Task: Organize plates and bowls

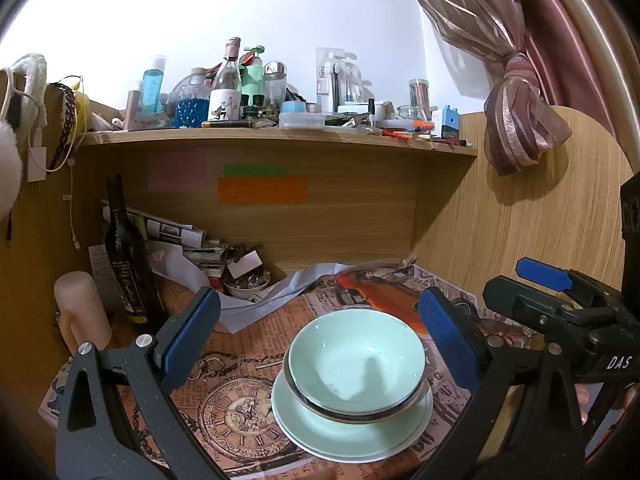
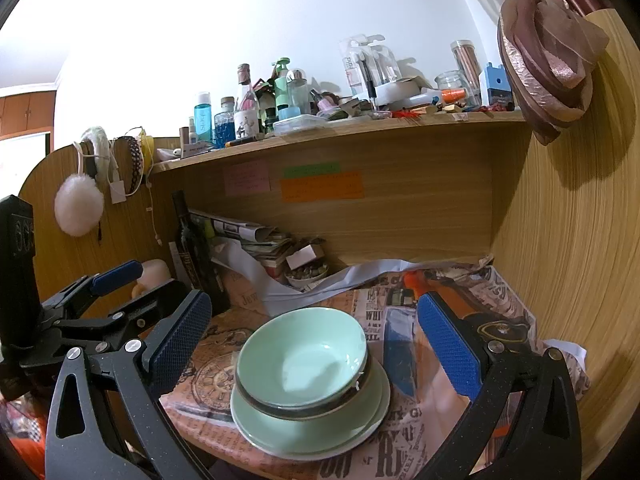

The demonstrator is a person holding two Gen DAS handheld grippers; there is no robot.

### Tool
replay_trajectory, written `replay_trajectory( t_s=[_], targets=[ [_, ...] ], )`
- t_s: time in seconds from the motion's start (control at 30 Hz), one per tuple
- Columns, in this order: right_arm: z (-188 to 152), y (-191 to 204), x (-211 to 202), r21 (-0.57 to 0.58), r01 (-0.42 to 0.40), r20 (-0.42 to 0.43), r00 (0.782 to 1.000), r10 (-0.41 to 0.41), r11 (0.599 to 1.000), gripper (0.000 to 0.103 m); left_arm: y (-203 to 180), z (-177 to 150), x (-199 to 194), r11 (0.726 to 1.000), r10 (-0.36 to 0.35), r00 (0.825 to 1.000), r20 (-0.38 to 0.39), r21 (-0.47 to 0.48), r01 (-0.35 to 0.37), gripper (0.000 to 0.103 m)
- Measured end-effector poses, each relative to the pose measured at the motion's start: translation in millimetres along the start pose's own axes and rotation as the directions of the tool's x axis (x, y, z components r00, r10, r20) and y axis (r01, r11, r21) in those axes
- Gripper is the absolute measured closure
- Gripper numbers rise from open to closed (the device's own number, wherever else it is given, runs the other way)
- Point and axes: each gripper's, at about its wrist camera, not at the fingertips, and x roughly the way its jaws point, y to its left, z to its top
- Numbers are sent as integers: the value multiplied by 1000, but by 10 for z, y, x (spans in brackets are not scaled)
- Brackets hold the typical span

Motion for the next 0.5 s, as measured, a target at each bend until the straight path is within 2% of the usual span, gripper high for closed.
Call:
replay_trajectory(
  t_s=[0.5],
  targets=[
    [-2,-77,84,5,-11,-16,1000,11,1000,0,-13,-2,46,1000,-2,1000,-9,-14,2,2]
  ],
)
